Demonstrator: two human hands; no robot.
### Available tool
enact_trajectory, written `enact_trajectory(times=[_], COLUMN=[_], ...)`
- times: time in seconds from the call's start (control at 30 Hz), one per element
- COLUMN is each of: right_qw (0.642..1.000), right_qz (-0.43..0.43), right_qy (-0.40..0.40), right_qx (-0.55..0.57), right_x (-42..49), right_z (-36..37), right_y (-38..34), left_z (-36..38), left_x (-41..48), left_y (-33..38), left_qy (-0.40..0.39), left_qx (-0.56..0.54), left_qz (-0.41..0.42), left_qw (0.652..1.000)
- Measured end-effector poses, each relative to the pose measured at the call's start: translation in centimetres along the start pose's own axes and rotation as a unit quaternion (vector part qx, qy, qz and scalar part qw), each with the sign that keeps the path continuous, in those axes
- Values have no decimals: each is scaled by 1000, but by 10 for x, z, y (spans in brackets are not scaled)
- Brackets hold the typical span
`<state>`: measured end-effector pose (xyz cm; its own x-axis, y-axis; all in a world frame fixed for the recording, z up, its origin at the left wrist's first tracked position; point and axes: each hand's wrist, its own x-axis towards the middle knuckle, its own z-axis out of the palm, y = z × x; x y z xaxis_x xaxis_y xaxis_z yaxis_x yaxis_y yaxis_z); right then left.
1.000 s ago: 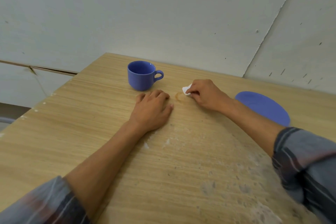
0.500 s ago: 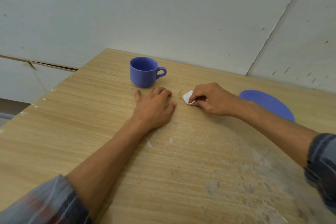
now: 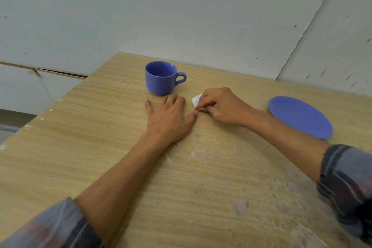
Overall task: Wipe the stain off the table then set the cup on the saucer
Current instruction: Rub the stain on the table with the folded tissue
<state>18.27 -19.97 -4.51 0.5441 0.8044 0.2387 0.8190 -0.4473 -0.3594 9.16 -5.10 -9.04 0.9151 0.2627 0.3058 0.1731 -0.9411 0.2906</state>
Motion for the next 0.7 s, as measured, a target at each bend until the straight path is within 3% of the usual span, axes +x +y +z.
enact_trajectory(times=[0.3, 0.53, 0.7], right_qw=[990, 999, 991], right_qz=[107, 5, 80], right_qy=[82, 40, 103], right_qx=[-47, -17, -9], right_x=[10, 7, 1], right_z=[-13, 12, -3], right_y=[36, 2, 21], left_z=[-3, -3, -4], left_x=[-1, -2, -2], left_y=[1, 1, 2], left_qy=[-13, -10, -13], left_qx=[-1, 1, 1], left_qz=[2, 1, -3], left_qw=[1000, 1000, 1000])
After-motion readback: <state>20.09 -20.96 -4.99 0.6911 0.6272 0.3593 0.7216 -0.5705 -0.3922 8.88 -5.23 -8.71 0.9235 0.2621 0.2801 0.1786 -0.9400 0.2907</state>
